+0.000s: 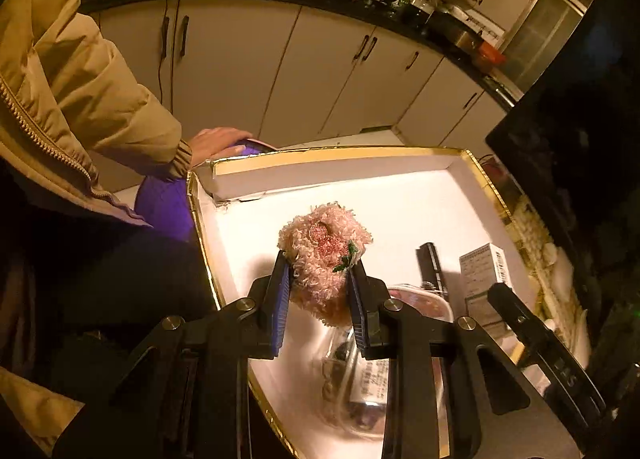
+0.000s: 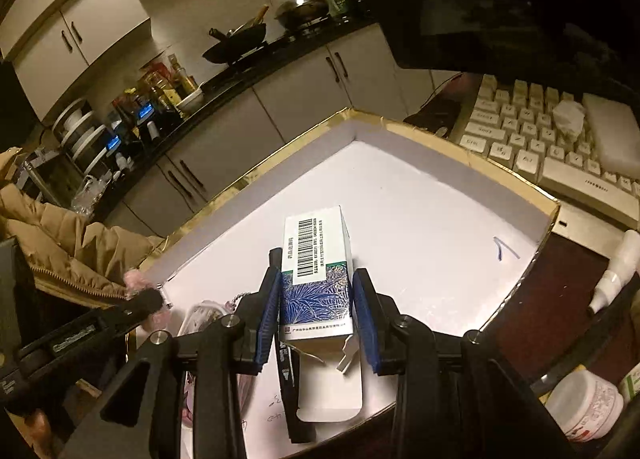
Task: Organize objects
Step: 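Carry the pink ball into the tray and release while the right tool drops the box there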
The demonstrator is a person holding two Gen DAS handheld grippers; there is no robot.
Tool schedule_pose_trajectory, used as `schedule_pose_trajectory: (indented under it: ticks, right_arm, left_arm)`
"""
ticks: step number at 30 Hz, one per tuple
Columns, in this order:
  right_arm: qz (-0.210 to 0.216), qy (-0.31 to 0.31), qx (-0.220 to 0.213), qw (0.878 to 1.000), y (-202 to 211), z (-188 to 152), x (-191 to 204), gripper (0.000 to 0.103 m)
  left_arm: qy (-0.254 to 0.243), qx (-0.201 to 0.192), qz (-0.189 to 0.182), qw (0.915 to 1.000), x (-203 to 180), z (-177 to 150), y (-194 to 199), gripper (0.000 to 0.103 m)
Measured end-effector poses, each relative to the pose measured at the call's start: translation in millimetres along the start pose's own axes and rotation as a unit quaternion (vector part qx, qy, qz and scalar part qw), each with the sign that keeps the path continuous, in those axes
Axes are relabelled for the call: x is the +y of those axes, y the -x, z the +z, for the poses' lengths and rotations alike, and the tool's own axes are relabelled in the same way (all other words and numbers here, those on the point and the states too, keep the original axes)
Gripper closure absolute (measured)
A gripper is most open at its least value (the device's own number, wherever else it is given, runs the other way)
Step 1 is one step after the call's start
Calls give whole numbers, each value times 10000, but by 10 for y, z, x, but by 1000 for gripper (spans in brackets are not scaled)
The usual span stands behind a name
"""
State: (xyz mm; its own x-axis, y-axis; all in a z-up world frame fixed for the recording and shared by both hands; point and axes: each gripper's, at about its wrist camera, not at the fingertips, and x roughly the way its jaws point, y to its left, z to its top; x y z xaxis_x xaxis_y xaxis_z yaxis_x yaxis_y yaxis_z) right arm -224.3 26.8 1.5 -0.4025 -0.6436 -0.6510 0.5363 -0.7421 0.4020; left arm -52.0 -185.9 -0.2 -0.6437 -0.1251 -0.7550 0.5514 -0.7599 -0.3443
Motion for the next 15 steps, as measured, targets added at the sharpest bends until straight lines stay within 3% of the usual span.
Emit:
schedule_pose_trajectory:
  ticks: [7, 12, 15]
  right_arm:
    - [-96, 147, -14, 9998, -7, -40, 35, 65]
    - [-153, 164, -99, 9997, -6, -69, 31, 64]
    - [-131, 162, -69, 9998, -13, -69, 30, 63]
  left_arm:
    - [-187, 85, 209, 9996, -45, -68, -77, 75]
    - [-324, 175, 87, 9993, -98, -117, -62, 66]
    - [-232, 216, -230, 9992, -72, -122, -16, 57]
